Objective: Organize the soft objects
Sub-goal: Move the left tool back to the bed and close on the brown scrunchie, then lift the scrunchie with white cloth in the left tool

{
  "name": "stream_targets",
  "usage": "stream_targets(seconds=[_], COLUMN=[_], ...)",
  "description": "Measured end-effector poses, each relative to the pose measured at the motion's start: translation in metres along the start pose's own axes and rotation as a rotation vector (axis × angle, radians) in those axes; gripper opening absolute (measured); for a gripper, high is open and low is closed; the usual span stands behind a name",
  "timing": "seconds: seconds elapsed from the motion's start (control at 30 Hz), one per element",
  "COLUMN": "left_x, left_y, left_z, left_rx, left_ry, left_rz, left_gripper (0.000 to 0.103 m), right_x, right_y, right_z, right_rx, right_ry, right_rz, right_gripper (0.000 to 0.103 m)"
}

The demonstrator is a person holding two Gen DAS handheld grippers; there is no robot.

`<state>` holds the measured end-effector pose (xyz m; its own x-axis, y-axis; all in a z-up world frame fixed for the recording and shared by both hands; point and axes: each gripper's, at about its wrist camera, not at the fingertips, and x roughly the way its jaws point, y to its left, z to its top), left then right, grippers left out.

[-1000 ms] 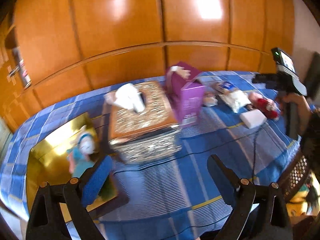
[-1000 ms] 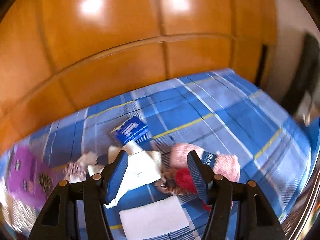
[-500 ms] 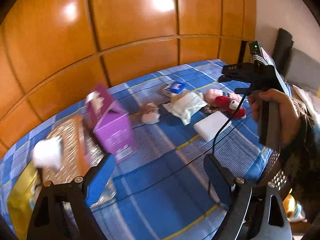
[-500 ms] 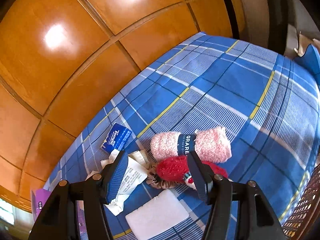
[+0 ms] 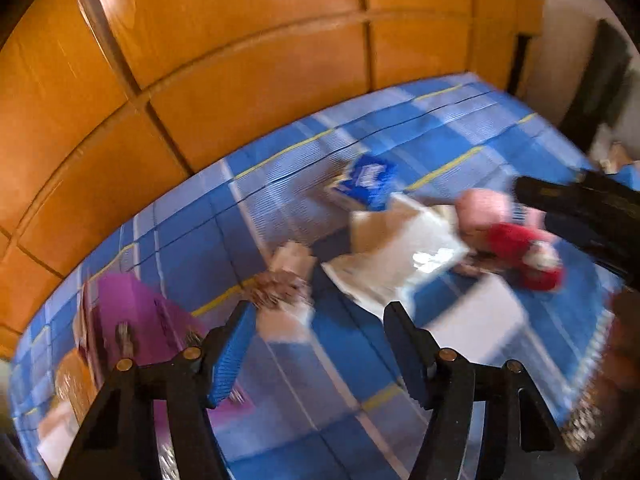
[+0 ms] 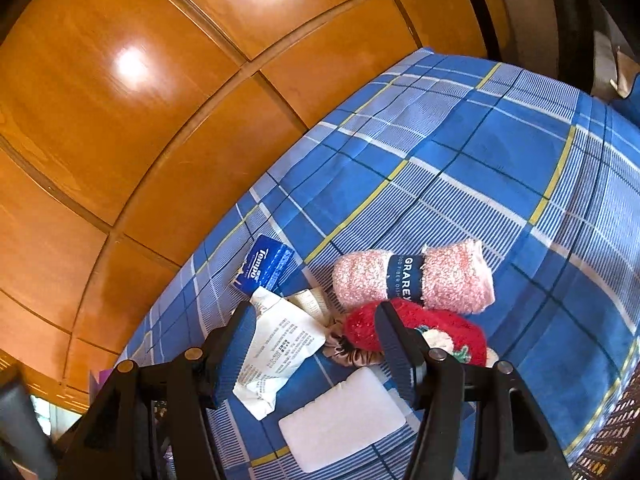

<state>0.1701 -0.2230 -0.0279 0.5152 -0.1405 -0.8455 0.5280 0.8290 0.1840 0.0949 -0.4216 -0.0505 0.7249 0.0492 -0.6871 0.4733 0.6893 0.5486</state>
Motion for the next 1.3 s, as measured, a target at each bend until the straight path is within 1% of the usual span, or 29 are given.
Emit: stream_targets(seconds=[0.07,0.13,0.2,0.3,0.4,0.43,0.47,0.5,0.53,0.57,0.63,0.73,0.77,0.9,0.97,1.07,1.2,1.3], left_x=[0.022,0.039,0.054,0.073,0.091,0.095,0.096,0.095,0.093,0.088,0.079,0.057,0.051,0.027,0.015,0.004,-0.002,-0.001], left_y=[0.002,0.005,0.008,0.004,0.003,0.002,0.001,-0.001,-0.003,-0.004,-0.005,-0.007,-0.007,-0.007,-0.011,-0.007,0.002,0.007], left_z=[0.008,0.010,0.010,0.009,0.007,0.004,0.002,0.002,-0.001,-0.006,-0.016,-0.045,-0.054,-0.098,-0.119,-0.144,-0.163,-0.166], left_rx=[0.015,0.007,-0.007,0.005,-0.003,0.003,0.009,0.010,0.011,0.009,0.000,-0.024,-0.029,-0.031,-0.018,-0.019,-0.047,-0.071], left_ry=[0.040,0.080,0.116,0.138,0.154,0.160,0.157,0.149,0.137,0.126,0.101,0.065,0.059,0.034,0.017,-0.001,-0.026,-0.035], left_rz=[0.065,0.094,0.093,0.107,0.115,0.119,0.111,0.091,0.070,0.044,-0.003,-0.063,-0.075,-0.109,-0.116,-0.122,-0.142,-0.158], left_gripper=[0.068,0.068,0.068,0.068,0.068,0.067,0.053,0.041,0.041,0.038,0.038,0.038,0.038,0.038,0.038,0.038,0.038,0.038], right_x=[0.002,0.003,0.004,0.006,0.007,0.008,0.008,0.009,0.009,0.010,0.012,0.018,0.022,0.040,0.047,0.052,0.062,0.070], right_y=[-0.001,-0.002,-0.002,-0.004,-0.005,-0.006,-0.008,-0.009,-0.011,-0.012,-0.012,-0.011,-0.011,0.001,0.006,0.008,0.011,0.021], right_z=[0.000,0.000,0.000,0.000,0.000,0.001,0.001,0.001,0.001,0.002,0.002,0.000,-0.001,-0.012,-0.017,-0.023,-0.029,-0.031], right_rx=[0.007,0.012,0.018,0.027,0.035,0.041,0.045,0.052,0.058,0.063,0.068,0.064,0.064,0.020,-0.003,-0.018,-0.008,-0.007], right_ry=[0.011,0.020,0.029,0.039,0.043,0.044,0.045,0.046,0.047,0.048,0.056,0.091,0.116,0.231,0.267,0.291,0.326,0.332], right_rz=[0.014,0.025,0.036,0.047,0.043,0.043,0.043,0.045,0.047,0.049,0.054,0.072,0.081,0.108,0.106,0.068,0.040,0.034], right_gripper=[0.063,0.063,0.063,0.063,0.063,0.063,0.063,0.063,0.063,0.063,0.063,0.063,0.063,0.063,0.063,0.063,0.065,0.066])
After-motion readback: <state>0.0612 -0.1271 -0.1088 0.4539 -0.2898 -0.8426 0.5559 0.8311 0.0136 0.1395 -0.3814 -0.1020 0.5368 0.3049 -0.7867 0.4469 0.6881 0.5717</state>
